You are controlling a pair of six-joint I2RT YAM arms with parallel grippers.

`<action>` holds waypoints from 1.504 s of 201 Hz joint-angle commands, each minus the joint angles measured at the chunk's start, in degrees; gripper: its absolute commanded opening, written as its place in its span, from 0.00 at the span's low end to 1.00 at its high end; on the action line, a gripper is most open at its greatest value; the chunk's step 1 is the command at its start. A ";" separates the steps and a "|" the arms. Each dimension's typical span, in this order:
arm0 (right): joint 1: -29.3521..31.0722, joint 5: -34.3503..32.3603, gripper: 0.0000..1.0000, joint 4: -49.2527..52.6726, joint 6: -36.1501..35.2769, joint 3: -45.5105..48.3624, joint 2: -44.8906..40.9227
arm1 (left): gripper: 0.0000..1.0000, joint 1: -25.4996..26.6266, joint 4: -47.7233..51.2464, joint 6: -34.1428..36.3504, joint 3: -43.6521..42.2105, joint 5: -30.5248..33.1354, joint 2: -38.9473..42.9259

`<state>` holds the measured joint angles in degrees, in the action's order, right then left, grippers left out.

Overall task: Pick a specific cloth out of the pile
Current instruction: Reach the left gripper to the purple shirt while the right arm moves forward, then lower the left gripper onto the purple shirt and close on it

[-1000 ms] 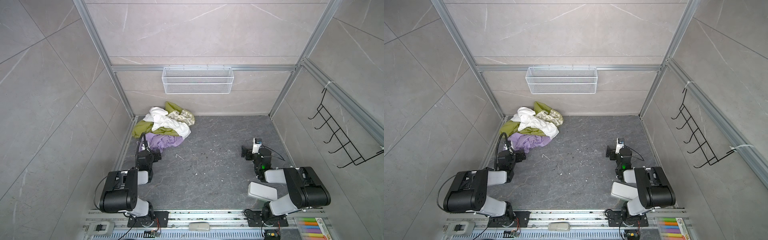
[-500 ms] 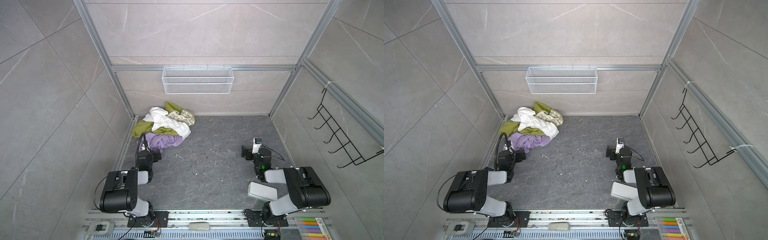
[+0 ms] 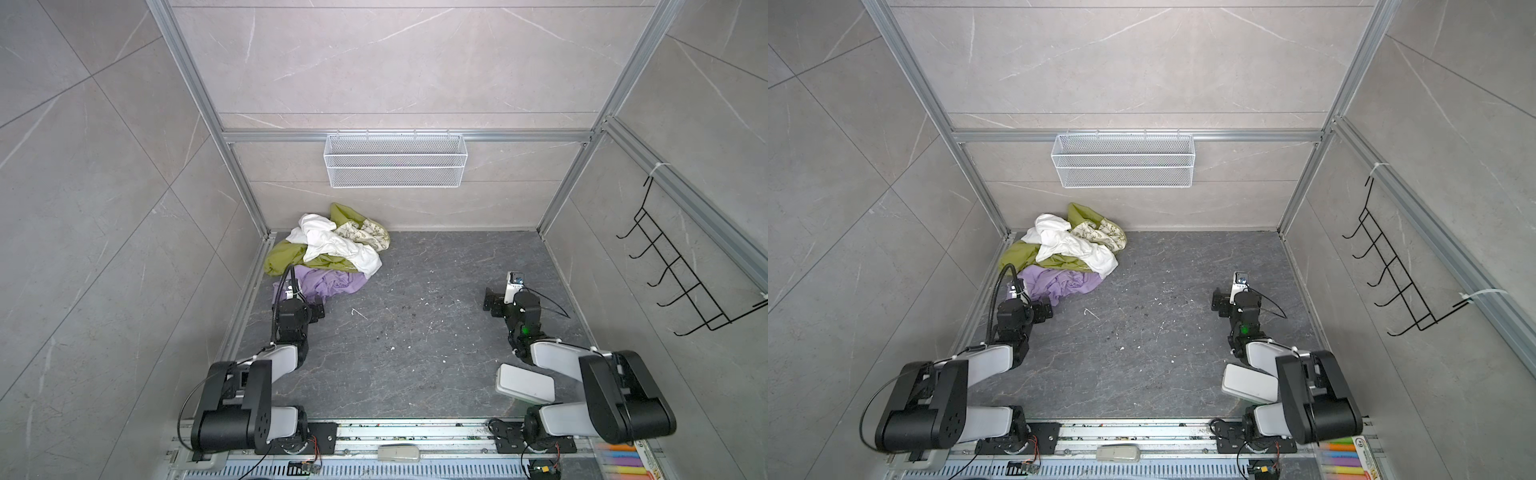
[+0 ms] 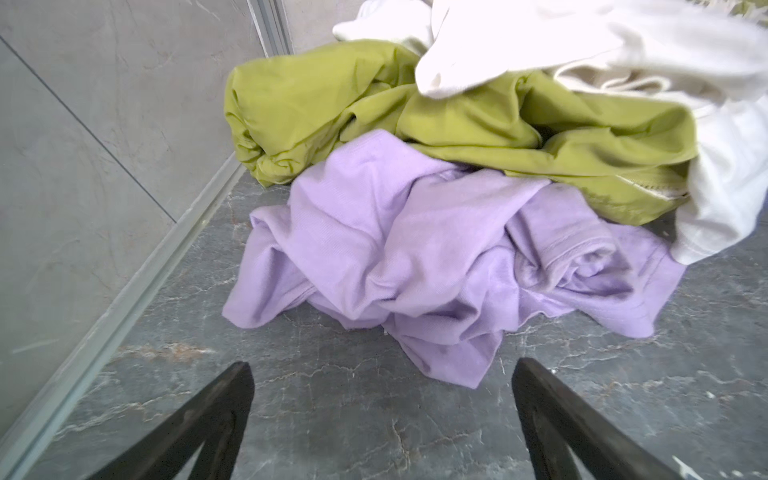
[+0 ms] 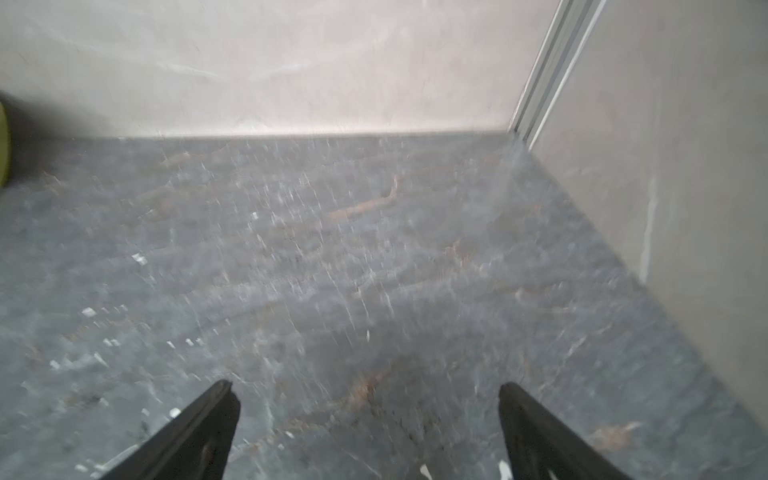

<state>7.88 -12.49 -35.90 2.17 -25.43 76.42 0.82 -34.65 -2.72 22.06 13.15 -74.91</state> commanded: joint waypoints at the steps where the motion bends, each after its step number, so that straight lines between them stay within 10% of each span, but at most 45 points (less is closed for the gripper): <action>1: 2.16 -2.40 1.00 15.66 4.22 -7.96 -7.44 | 1.00 0.02 10.03 -5.32 5.22 3.66 5.60; 115: 14.92 10.78 1.00 32.66 23.22 -32.67 9.37 | 0.95 -7.32 29.31 -31.07 23.67 -19.70 -0.21; 190: 18.13 14.55 1.00 32.59 20.29 -36.10 14.36 | 0.85 -9.78 41.57 -25.17 33.25 -26.75 -9.70; 302: 19.93 12.84 1.00 34.14 20.41 -38.36 17.53 | 0.73 -4.72 54.78 -17.41 43.75 -16.80 -20.81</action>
<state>27.29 1.41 -2.70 22.92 -62.17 93.03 -5.26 17.39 -24.62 62.67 -7.33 -94.15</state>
